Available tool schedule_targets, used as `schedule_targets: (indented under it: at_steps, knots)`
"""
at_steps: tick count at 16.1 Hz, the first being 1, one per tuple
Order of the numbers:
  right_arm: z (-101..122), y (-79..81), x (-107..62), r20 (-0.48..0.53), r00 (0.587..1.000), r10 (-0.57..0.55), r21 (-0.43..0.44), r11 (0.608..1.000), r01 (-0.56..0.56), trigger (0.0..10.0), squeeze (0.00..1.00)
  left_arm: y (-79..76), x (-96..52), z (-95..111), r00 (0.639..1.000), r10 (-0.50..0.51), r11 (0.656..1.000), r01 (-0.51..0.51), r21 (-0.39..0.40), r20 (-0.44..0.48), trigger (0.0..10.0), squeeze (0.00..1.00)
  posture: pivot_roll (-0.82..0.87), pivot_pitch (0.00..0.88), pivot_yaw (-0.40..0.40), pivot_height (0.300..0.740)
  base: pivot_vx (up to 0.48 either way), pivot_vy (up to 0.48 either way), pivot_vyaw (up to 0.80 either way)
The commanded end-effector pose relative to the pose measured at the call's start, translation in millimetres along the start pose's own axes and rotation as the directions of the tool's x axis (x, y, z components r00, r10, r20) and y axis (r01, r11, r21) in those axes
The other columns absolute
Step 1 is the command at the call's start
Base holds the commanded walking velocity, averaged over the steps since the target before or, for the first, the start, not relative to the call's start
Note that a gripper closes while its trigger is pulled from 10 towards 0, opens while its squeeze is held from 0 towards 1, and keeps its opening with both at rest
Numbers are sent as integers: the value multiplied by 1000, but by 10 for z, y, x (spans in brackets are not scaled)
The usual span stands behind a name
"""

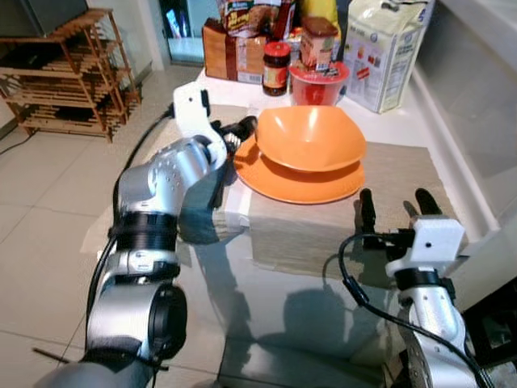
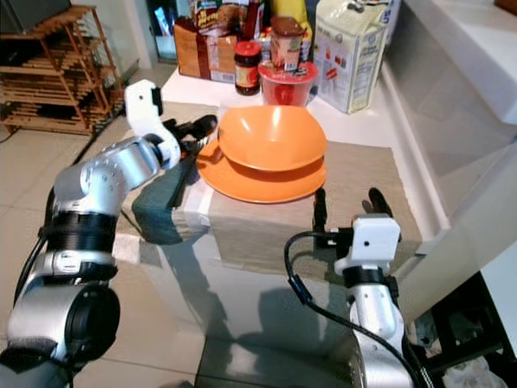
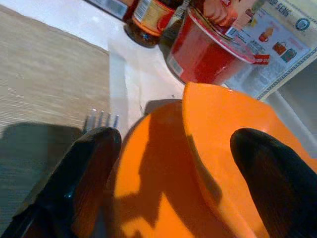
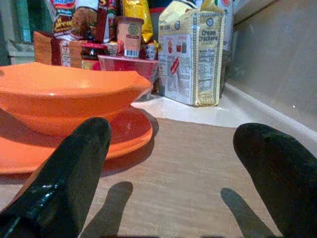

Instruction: Setting the table

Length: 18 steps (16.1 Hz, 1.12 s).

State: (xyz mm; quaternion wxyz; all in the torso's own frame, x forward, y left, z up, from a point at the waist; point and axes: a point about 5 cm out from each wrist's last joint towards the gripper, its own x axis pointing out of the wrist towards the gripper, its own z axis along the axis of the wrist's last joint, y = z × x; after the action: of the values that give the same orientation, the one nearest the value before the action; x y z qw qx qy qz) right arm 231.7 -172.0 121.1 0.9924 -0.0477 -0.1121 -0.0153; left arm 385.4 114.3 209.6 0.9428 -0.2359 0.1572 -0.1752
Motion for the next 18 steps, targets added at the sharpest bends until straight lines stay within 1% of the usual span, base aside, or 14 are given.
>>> schedule_targets:
  at_steps: [1, 3, 4, 6, 8, 10, 13, 18]
  knots:
    - [58, -3, -3, 18, 1000, 1, -9, 1000, -1, 10000, 0, -49, 41, 35, 1000, -2, 999, 2, -34, -18, 10000, 0, -113, 0, 35, 740, 0, 0, 0]
    - [61, -6, -18, 15, 1000, -3, -11, 1000, 3, 10000, 0, -92, 73, 58, 1000, -14, 998, 13, -56, -23, 10000, 0, -118, 0, 38, 740, 0, 0, 0]
    - [63, -11, -32, 13, 1000, -6, -12, 1000, 6, 10000, 0, -149, 89, 79, 999, -31, 998, 30, -54, -17, 10000, 0, -121, 1, 39, 740, 0, 0, 0]
    - [62, -18, -42, 11, 1000, -9, -13, 1000, 9, 10000, 0, -198, 104, 66, 999, -43, 998, 42, -41, -24, 10000, 0, -122, 3, 38, 740, 0, 0, 0]
    - [54, -15, -47, 8, 1000, -8, -13, 1000, 8, 10000, 0, -279, 126, 11, 997, -66, 998, 66, 11, -49, 10000, 0, -122, 7, 36, 740, 0, 0, 0]
    - [51, -12, -51, 4, 1000, -7, -13, 1000, 7, 10000, 0, -319, 148, -58, 994, -74, 996, 77, 34, -82, 10000, 0, -120, 8, 35, 740, 0, 0, 0]
    - [54, 4, -44, 5, 1000, -4, -10, 1000, 4, 10000, 0, -317, 193, -186, 990, -65, 996, 72, 54, -125, 10000, 0, -121, 9, 37, 740, 0, 0, 0]
    - [58, -7, -71, -2, 1000, -8, -13, 1000, 8, 10000, 0, -319, 241, -275, 985, -54, 998, 58, 18, -162, 10000, 0, -133, 18, 39, 740, 0, 0, 0]
